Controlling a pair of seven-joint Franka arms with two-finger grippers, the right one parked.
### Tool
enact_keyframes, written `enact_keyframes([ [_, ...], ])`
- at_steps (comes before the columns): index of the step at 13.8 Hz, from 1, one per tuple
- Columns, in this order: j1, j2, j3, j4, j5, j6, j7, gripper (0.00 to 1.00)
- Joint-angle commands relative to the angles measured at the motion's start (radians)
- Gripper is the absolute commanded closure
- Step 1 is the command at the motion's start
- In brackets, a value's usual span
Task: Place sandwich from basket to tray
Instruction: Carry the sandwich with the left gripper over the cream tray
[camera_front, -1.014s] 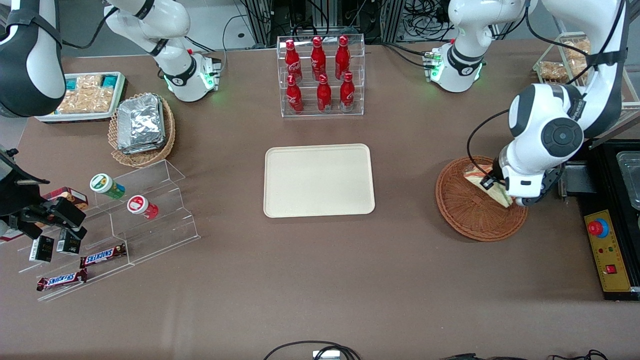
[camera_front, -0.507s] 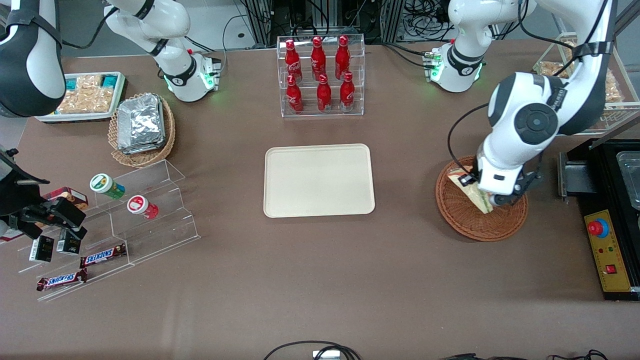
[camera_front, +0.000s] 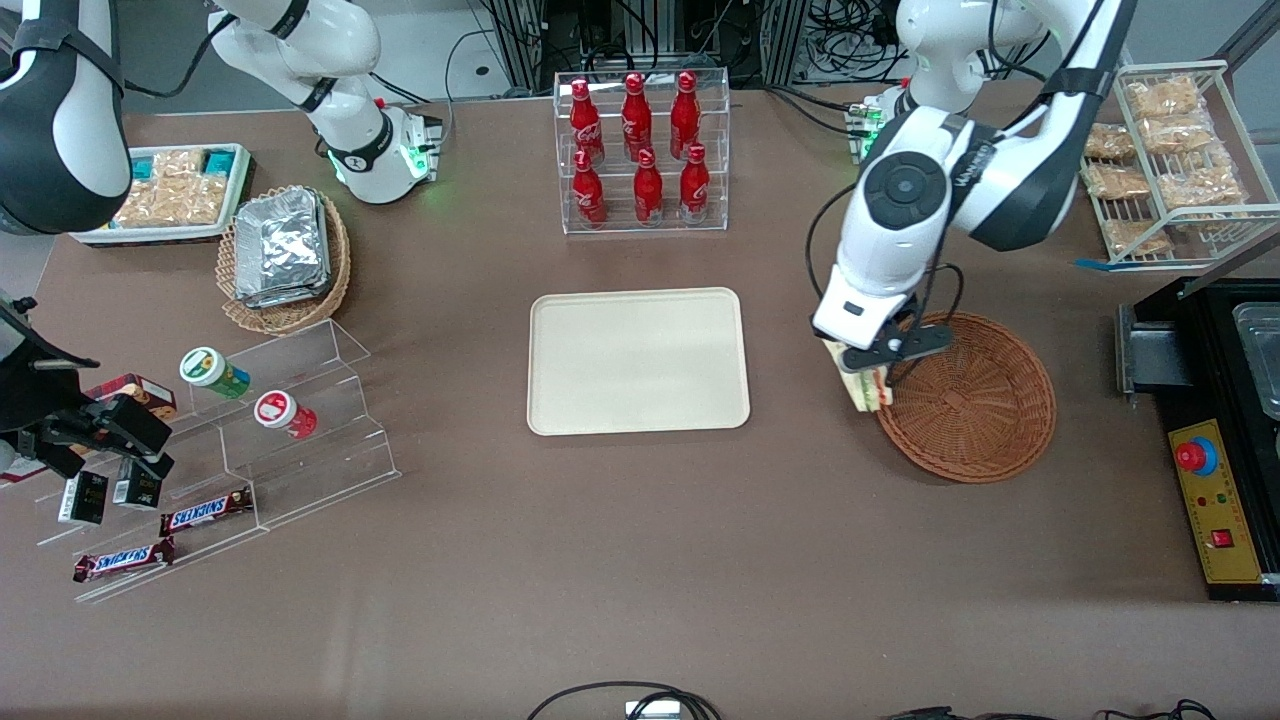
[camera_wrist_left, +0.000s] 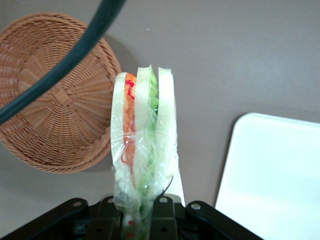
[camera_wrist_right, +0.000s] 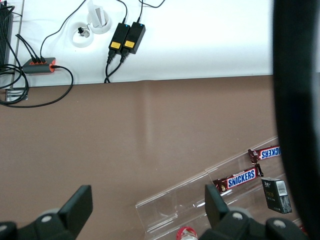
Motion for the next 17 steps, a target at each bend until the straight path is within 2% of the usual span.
enact_keyframes([
  [1,0.003,0.046,-0.051,0.042,0.02,-0.002,0.0,0.98],
  [4,0.003,0.106,-0.126,0.061,0.028,-0.002,0.001,0.97],
  [7,0.001,0.213,-0.213,0.059,0.147,-0.003,-0.019,0.97],
  [8,-0.027,0.247,-0.226,0.064,0.184,-0.003,-0.054,0.97],
  [9,-0.081,0.282,-0.22,0.079,0.225,-0.003,-0.09,0.97],
  [11,-0.117,0.369,-0.217,0.117,0.281,-0.003,-0.149,0.96],
  [17,-0.199,0.514,-0.217,0.177,0.358,-0.003,-0.167,0.9],
])
